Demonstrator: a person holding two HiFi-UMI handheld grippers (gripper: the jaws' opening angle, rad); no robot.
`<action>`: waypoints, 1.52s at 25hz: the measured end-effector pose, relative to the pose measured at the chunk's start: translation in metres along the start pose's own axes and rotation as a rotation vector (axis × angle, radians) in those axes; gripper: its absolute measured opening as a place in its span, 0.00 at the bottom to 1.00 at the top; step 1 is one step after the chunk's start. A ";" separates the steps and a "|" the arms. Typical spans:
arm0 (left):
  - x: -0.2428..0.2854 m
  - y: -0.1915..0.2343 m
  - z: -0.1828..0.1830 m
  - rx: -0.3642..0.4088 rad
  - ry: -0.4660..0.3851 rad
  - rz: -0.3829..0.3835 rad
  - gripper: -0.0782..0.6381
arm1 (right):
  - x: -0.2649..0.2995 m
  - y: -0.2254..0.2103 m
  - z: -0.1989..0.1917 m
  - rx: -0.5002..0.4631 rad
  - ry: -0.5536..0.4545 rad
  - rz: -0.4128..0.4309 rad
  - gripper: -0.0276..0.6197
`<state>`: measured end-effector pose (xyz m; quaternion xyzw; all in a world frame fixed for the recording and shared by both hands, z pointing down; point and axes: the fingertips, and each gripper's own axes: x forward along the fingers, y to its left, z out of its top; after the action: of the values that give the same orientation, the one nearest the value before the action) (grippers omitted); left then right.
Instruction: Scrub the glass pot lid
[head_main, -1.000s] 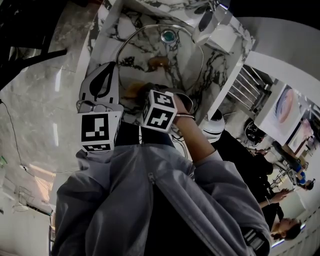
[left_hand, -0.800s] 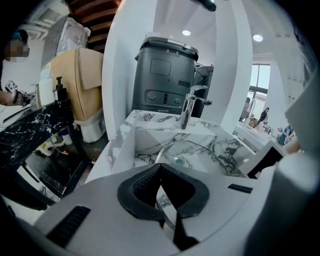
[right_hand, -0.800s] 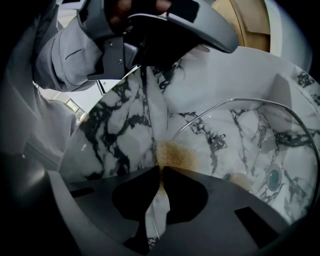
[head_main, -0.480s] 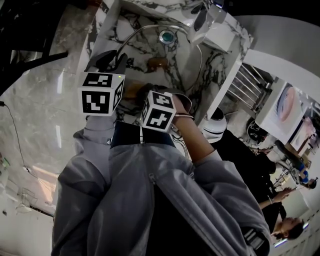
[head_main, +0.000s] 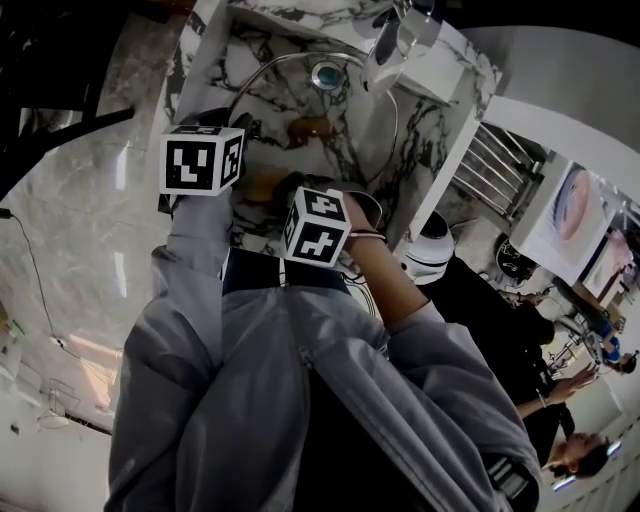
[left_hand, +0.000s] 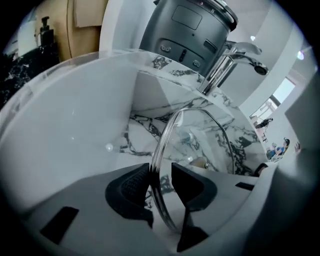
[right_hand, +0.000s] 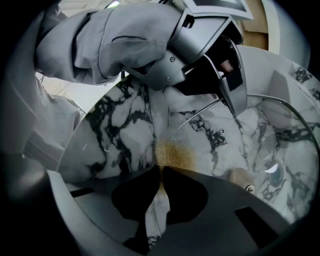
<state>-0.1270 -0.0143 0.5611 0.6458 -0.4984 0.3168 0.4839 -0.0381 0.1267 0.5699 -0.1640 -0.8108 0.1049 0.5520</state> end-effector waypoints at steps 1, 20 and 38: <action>0.000 -0.001 -0.001 -0.002 0.005 -0.011 0.32 | -0.002 -0.001 0.002 0.002 -0.014 -0.005 0.11; -0.010 -0.011 -0.005 -0.031 0.030 -0.111 0.25 | -0.081 -0.158 0.048 -0.044 -0.208 -0.678 0.11; -0.008 -0.014 -0.008 -0.032 0.036 -0.119 0.25 | 0.005 -0.031 -0.025 -0.005 0.028 -0.140 0.11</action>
<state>-0.1152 -0.0037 0.5526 0.6607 -0.4553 0.2912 0.5209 -0.0214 0.0994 0.5940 -0.1095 -0.8127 0.0616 0.5690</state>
